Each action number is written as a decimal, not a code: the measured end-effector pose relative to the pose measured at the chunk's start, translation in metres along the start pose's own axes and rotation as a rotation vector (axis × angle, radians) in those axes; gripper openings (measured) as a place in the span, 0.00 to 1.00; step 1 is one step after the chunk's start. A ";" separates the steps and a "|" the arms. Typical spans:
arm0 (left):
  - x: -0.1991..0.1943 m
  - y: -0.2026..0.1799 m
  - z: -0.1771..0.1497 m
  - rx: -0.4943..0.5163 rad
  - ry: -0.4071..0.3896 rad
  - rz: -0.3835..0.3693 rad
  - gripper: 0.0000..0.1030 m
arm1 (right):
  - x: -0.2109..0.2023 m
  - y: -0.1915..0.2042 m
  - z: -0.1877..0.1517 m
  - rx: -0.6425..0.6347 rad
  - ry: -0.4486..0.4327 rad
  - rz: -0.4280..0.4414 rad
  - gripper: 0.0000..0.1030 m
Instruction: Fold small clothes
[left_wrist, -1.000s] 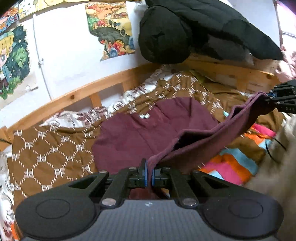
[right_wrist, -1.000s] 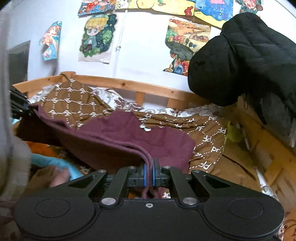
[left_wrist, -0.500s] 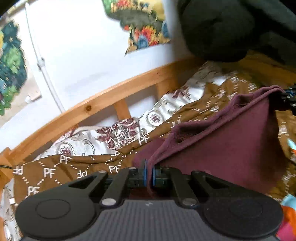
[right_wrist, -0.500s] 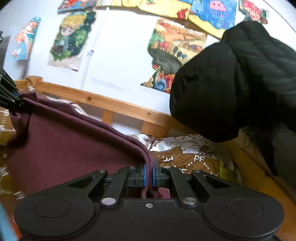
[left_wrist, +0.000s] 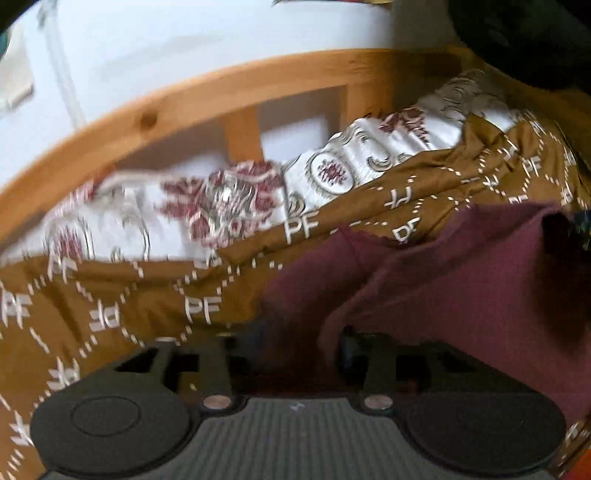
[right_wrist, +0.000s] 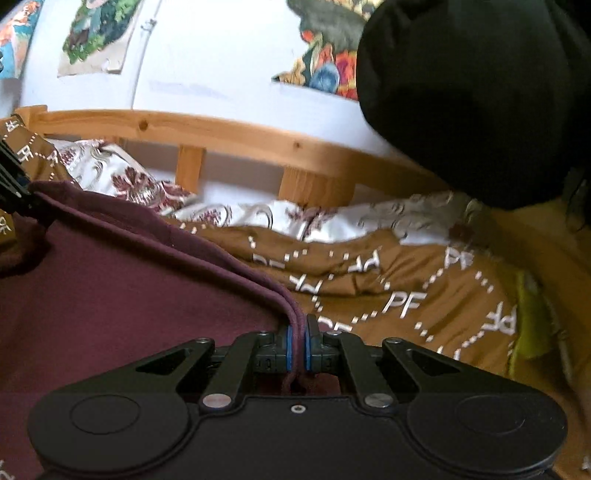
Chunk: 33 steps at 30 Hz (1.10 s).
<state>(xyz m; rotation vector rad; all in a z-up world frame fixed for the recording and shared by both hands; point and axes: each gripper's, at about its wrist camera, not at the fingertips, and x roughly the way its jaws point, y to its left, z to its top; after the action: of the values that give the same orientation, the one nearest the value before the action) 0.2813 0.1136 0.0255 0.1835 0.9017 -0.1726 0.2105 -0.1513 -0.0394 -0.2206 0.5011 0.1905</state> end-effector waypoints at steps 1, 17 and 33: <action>0.001 0.006 -0.002 -0.033 0.002 -0.018 0.74 | 0.004 -0.001 -0.003 0.013 0.001 0.006 0.09; -0.046 0.019 -0.072 -0.236 -0.111 -0.096 0.99 | -0.011 -0.008 -0.027 0.053 -0.010 0.105 0.93; -0.009 -0.066 -0.080 0.119 -0.070 0.124 0.15 | -0.009 -0.013 -0.036 0.059 -0.058 0.036 0.80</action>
<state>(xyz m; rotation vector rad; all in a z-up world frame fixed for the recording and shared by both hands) 0.1999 0.0687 -0.0220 0.3413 0.8086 -0.1167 0.1893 -0.1736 -0.0632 -0.1480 0.4524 0.2166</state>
